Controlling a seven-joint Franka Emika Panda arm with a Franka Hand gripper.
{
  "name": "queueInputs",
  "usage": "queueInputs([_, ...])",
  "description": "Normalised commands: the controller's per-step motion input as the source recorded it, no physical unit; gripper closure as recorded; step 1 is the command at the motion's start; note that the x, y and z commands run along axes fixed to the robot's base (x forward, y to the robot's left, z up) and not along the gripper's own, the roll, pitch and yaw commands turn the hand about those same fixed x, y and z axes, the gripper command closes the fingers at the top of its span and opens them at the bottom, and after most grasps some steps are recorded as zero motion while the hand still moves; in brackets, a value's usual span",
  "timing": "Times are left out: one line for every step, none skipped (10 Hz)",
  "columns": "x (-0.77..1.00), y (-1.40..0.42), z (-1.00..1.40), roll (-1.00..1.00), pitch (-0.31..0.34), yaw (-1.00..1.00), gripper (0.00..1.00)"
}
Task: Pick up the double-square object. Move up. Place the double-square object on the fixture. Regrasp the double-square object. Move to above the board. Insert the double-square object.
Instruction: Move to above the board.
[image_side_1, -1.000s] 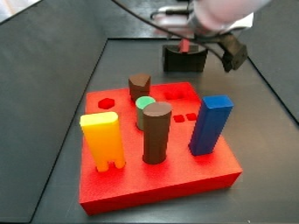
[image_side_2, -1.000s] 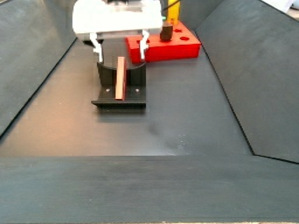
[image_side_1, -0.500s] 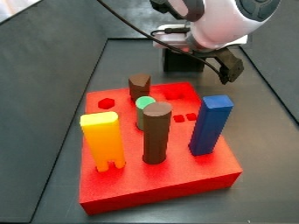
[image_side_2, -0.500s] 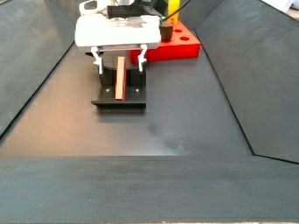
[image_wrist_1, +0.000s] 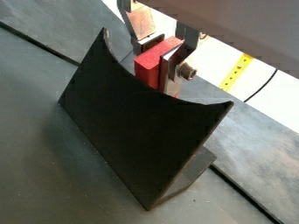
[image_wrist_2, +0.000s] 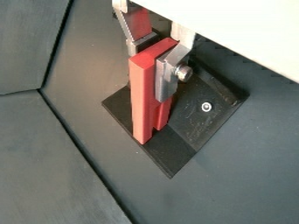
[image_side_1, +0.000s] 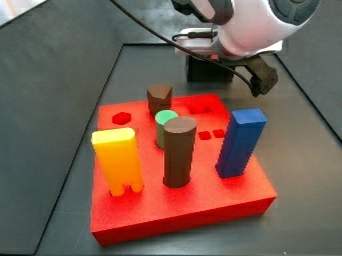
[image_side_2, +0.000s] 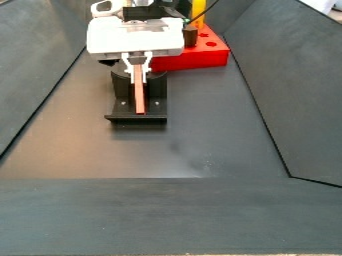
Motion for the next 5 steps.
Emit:
queueInputs([0.10, -0.05, 1.00, 0.08, 0.127, 0.07, 1.00])
queueInputs([0.10, -0.05, 1.00, 0.08, 0.128, 0.07, 1.00])
queueInputs([0.09, -0.05, 1.00, 0.05, 0.133, 0.08, 1.00])
queueInputs([0.09, -0.05, 1.00, 0.02, 0.128, 0.09, 1.00])
queueInputs([0.08, -0.05, 1.00, 0.00, 0.122, 0.11, 1.00])
